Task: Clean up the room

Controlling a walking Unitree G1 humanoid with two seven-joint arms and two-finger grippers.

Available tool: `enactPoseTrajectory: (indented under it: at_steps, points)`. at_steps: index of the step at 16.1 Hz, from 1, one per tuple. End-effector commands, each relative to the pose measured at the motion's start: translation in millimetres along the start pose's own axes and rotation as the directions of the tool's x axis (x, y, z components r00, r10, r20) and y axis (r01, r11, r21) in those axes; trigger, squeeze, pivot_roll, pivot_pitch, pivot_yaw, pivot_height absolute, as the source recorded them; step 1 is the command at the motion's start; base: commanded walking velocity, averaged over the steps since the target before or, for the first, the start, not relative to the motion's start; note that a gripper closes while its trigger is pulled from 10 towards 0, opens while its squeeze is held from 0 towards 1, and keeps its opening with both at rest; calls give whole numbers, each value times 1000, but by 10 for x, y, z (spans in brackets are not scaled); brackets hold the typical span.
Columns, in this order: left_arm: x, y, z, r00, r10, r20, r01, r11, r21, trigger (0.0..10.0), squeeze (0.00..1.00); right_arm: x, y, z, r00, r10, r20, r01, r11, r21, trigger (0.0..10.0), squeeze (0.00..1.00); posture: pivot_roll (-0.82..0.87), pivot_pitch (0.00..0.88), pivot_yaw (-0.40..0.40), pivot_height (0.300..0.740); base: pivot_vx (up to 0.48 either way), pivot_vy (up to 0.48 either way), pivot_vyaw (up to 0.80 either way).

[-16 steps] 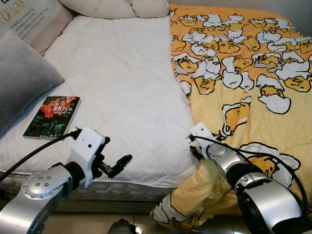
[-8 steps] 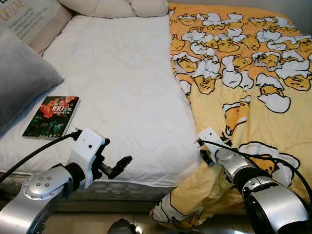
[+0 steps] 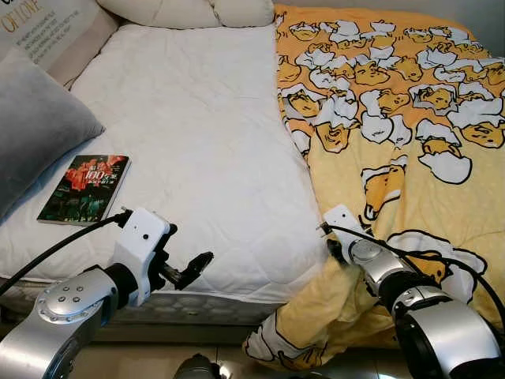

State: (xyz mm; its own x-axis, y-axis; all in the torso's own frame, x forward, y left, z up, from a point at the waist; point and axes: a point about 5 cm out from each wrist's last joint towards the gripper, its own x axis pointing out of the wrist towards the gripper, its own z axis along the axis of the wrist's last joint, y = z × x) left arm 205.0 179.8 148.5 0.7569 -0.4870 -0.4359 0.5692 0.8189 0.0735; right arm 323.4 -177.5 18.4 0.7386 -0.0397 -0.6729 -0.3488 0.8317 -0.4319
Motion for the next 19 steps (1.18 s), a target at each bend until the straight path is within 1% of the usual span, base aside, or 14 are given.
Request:
enactPoseTrajectory:
  at_steps: [1, 9, 15, 18, 19]
  points:
    - [-17, 0, 23, 1000, 4, 4, -4, 1000, 10, 10000, 0, -1, 3, -67, 1000, 4, -10, -4, 1000, 24, 0, 0, 272, 68, -13, 740, 0, 0, 0]
    - [-2, 9, 29, 1000, 10, 7, -11, 1000, 15, 10000, 0, -2, -4, -68, 1000, 3, -5, -3, 999, 41, 0, 0, 275, 61, -17, 740, 0, 0, 0]
    - [8, 35, 40, 999, 32, 15, -32, 999, 19, 10000, 0, -1, 10, -31, 1000, 13, 18, -15, 996, 84, 0, 0, 277, 46, -24, 740, 0, 0, 0]
    - [20, 60, 37, 999, 44, 18, -44, 999, 22, 10000, 0, -1, 13, 28, 999, 18, 49, -25, 989, 146, 0, 0, 265, 24, -22, 740, 0, 0, 0]
    - [27, 82, 34, 998, 56, 21, -56, 998, 23, 10000, 0, -3, 26, 111, 995, 36, 98, -57, 975, 217, 0, 0, 254, 12, -18, 740, 0, 0, 0]
